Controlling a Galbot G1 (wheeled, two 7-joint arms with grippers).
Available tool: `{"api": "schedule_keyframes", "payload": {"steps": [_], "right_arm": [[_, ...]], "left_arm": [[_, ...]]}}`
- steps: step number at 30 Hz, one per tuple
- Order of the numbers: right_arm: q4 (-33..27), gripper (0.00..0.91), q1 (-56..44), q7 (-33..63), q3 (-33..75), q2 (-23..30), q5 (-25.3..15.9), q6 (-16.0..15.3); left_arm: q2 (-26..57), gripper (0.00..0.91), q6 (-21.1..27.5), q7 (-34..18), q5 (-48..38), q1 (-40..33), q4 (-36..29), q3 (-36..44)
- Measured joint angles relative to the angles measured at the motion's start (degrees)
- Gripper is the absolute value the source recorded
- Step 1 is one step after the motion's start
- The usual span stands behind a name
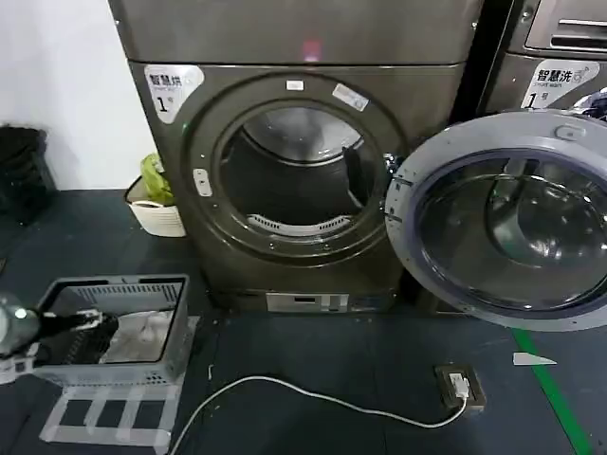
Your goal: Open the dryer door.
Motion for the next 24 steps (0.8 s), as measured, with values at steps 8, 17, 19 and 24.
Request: {"api": "schedule_keyframes", "payload": {"steps": [8, 17, 19, 24], "right_arm": [[-0.36, 0.907, -0.42, -0.16, 0.2, 0.43, -0.1, 0.8], [-0.08, 0.907, -0.1, -0.1, 0.4, 0.52, -1.54, 0.84], [-0.07, 0.907, -0.09, -0.17, 0.33, 0.62, -1.63, 0.85], [-0.11, 0.907, -0.23, -0.21, 0.32, 0.65, -1.67, 1.21]], "left_arm": [[-4.96, 0.907, 0.03, 10.11, -9.76, -16.48, 10.84, 14.56], [-5.1, 0.907, 0.02, 11.74, -10.13, -21.38, 15.77, 18.07], [-5.12, 0.907, 0.02, 11.8, -10.32, -21.62, 15.79, 18.24], [-4.63, 0.907, 0.02, 11.9, -10.58, -21.96, 15.91, 18.47]]}}
